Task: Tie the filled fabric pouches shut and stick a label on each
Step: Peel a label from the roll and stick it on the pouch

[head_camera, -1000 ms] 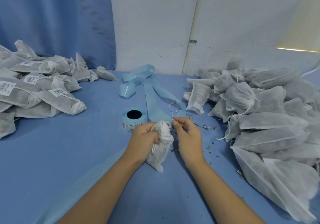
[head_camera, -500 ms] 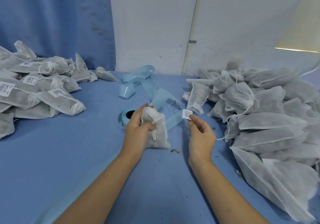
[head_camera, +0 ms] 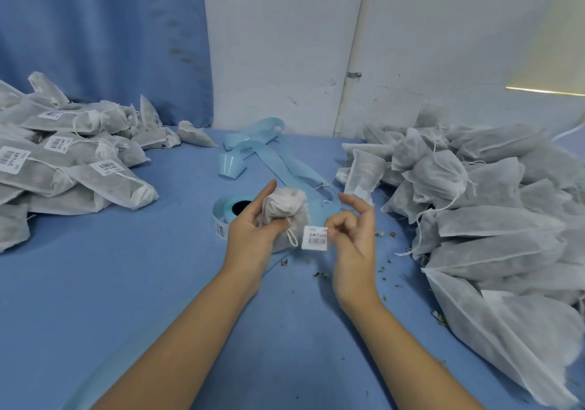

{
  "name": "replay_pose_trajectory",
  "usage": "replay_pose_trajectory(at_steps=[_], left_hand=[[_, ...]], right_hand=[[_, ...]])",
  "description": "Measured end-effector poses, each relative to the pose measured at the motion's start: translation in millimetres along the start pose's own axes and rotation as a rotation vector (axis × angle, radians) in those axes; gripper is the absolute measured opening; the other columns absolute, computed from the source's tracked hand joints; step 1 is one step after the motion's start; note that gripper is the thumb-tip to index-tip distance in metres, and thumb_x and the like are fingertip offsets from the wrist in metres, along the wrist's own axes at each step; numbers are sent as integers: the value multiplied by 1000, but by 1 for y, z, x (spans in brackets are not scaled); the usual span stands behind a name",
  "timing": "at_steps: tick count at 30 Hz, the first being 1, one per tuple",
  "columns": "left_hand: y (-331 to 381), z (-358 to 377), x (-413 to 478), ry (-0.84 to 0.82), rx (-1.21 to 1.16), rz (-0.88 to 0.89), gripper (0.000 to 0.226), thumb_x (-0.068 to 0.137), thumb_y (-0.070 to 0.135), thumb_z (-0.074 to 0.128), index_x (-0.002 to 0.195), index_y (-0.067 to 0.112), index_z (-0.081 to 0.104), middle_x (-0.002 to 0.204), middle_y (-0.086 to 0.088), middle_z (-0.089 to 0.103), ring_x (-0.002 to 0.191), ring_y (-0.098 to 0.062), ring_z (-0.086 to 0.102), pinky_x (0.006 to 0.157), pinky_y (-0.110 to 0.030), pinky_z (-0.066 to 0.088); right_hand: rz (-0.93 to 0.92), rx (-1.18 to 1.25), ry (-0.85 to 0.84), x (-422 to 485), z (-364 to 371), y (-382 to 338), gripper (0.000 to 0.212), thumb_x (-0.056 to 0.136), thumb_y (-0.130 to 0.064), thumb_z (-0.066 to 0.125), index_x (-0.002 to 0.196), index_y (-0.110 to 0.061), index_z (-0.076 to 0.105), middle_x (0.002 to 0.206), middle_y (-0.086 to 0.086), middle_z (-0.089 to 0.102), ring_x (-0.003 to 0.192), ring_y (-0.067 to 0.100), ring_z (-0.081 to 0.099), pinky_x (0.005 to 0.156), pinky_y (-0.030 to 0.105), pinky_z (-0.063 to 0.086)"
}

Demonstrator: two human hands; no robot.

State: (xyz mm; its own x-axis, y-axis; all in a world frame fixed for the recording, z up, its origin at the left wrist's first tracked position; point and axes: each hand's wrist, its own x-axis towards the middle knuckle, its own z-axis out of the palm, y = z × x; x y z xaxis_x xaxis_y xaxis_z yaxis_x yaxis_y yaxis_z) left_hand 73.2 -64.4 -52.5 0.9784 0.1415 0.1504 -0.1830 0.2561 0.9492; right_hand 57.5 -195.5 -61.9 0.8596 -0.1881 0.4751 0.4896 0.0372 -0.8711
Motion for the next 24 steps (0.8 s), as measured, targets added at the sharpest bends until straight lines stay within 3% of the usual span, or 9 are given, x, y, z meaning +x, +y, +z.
replay_pose_trajectory(at_steps=[5, 7, 10, 16, 21, 24], left_hand=[[0, 1, 0, -27, -100, -64, 58, 81, -10, 65, 114, 37, 63, 114, 6, 70, 105, -7, 65, 80, -20, 54], [0, 1, 0, -45, -119, -79, 56, 81, -10, 64, 114, 36, 63, 112, 5, 71, 104, -12, 67, 78, -22, 55], [0, 1, 1, -63, -140, -95, 56, 82, -11, 62, 114, 36, 64, 109, 3, 72, 100, -14, 68, 73, -24, 56], [-1, 1, 2, -94, -180, -100, 52, 82, -10, 62, 112, 32, 65, 108, 2, 73, 102, -17, 68, 75, -24, 55], [-1, 1, 2, -98, -164, -86, 38, 82, -3, 66, 108, 25, 68, 107, -3, 73, 104, -21, 67, 87, -33, 52], [-1, 1, 1, -97, -171, -88, 30, 81, 1, 69, 101, 23, 71, 103, -5, 73, 99, -23, 69, 82, -31, 54]], right_hand=[[-150, -432, -240, -9, 5, 2, 48, 84, -10, 41, 121, -40, 36, 77, -14, 49, 74, 12, 50, 73, 28, 43], [-175, -535, -259, -10, 7, 4, 46, 86, -12, 38, 127, -32, 37, 78, -16, 47, 73, 9, 48, 71, 28, 39], [-178, -611, -237, -9, 6, 5, 47, 85, -13, 36, 132, -21, 37, 80, -16, 46, 73, 9, 47, 71, 28, 37], [-192, -712, -236, -10, 7, 1, 49, 87, -17, 37, 135, -17, 39, 87, -13, 48, 79, 10, 46, 73, 27, 35], [-212, -762, -211, -9, 8, -3, 50, 87, -26, 54, 134, -18, 43, 93, -12, 48, 90, 15, 51, 80, 32, 42], [-216, -801, -205, -8, 9, -4, 56, 85, -26, 67, 135, -14, 44, 97, -9, 48, 94, 17, 52, 85, 35, 44]])
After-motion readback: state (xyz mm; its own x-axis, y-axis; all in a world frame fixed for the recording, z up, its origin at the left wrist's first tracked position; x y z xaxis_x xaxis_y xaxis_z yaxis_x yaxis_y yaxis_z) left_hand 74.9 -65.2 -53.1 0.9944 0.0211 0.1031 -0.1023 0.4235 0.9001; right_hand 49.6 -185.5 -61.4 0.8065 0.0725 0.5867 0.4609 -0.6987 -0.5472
